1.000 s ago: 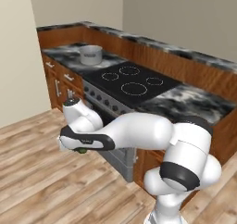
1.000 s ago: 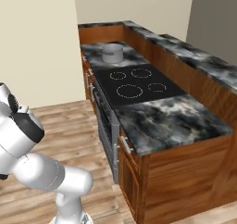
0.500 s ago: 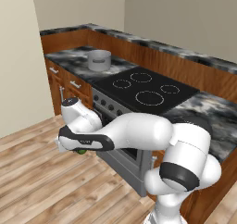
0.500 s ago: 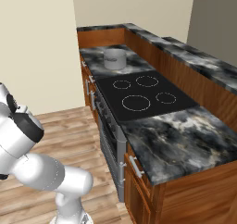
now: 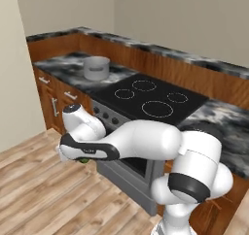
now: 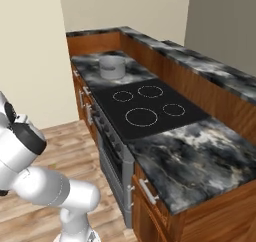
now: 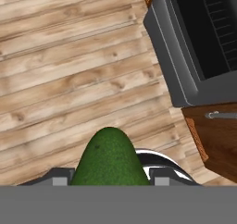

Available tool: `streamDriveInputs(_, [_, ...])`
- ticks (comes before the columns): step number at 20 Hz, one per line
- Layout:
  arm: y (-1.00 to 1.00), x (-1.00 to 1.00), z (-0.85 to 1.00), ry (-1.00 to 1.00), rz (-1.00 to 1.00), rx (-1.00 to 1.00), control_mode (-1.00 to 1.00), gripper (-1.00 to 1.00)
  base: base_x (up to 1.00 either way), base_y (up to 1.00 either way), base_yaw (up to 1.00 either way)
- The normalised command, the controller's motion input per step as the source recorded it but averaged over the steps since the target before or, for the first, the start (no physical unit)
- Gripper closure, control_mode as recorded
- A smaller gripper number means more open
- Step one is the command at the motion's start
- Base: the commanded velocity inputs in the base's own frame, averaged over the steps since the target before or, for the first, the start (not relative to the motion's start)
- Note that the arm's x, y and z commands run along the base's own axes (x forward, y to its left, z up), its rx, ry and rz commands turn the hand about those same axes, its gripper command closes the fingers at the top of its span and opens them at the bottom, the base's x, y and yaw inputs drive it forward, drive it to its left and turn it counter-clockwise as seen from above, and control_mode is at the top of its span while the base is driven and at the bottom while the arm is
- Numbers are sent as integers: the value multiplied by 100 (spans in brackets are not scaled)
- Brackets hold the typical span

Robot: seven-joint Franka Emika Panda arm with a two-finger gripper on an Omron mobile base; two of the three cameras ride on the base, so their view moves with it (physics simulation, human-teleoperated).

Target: Turn on the sink faucet. Then move the avocado from the counter to the sink. Turn off the sink. Move the vegetable from the sink to the pot next to the stove. Finally move the pot to the rear left burner.

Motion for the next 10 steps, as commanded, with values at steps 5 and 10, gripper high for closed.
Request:
streamDriveInputs(5, [0, 0, 0, 0, 0, 0, 100, 100, 30, 50, -31])
streamDriveInputs(10, [0, 0, 0, 0, 0, 0, 100, 100, 27, 64, -36])
